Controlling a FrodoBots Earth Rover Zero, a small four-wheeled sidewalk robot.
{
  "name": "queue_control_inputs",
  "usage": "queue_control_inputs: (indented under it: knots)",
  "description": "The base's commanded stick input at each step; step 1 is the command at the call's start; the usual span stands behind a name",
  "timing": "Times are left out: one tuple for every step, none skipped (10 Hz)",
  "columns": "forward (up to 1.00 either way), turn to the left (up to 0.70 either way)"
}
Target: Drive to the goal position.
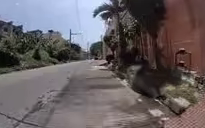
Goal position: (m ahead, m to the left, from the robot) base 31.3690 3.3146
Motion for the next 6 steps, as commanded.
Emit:
queue_control_inputs:
  knots:
    - [1.00, 0.00]
    - [1.00, 0.00]
    - [1.00, 0.00]
    - [1.00, 0.00]
    - [1.00, 0.13]
    - [1.00, 0.18]
